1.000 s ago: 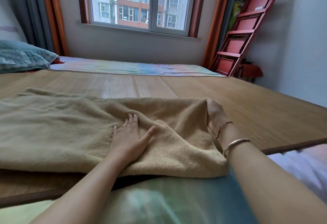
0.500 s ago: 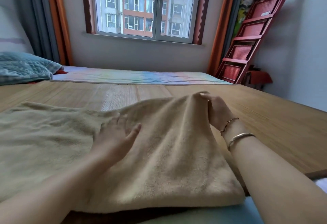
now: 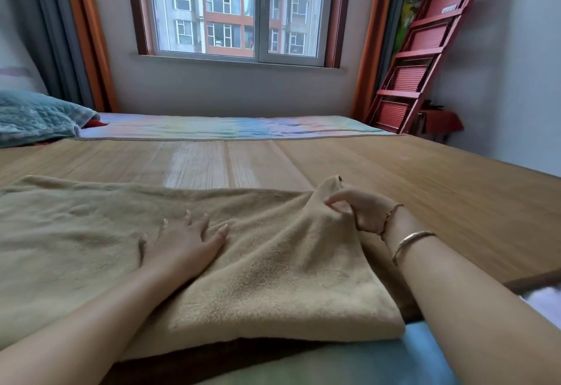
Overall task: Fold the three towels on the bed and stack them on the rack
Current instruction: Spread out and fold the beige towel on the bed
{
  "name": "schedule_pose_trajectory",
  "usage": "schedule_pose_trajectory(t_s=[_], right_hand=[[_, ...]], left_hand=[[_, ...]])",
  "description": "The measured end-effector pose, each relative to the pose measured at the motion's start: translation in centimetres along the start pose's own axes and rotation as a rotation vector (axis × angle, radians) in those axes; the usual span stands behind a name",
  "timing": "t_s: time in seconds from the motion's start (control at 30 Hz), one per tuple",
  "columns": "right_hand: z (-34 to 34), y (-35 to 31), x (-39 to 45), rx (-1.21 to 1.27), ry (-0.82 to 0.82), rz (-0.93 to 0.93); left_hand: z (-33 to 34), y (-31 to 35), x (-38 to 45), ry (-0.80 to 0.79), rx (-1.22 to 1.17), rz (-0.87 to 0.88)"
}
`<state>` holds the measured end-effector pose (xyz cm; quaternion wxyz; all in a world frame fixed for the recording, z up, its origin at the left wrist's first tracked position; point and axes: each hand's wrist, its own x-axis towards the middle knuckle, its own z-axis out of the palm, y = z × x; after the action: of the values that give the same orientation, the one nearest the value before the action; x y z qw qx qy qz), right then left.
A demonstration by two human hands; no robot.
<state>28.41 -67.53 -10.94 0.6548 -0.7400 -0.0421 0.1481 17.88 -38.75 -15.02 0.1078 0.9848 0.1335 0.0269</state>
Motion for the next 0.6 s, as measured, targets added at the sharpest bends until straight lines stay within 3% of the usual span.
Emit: schedule_pose_trajectory(t_s=[0.1, 0.2, 0.33, 0.53, 0.6], right_hand=[[0.0, -0.6, 0.2, 0.034, 0.169, -0.139], [0.3, 0.5, -1.0, -0.004, 0.105, -0.031], [0.8, 1.6, -5.3, 0.292, 0.066, -0.018], [0.9, 2.4, -13.5, 0.072, -0.123, 0.225], [1.9, 2.5, -15.8, -0.079, -0.068, 0.215]], left_hand=[[-0.1, 0.7, -0.3, 0.0, -0.015, 0.026], [0.2, 1.3, -0.9, -0.056, 0.071, 0.058], [0.0, 1.0, -1.5, -0.084, 0.06, 0.05], [-1.0, 0.7, -4.8, -0.074, -0.008, 0.099], [-1.2, 0.3, -6.1, -0.073, -0.023, 0.118]])
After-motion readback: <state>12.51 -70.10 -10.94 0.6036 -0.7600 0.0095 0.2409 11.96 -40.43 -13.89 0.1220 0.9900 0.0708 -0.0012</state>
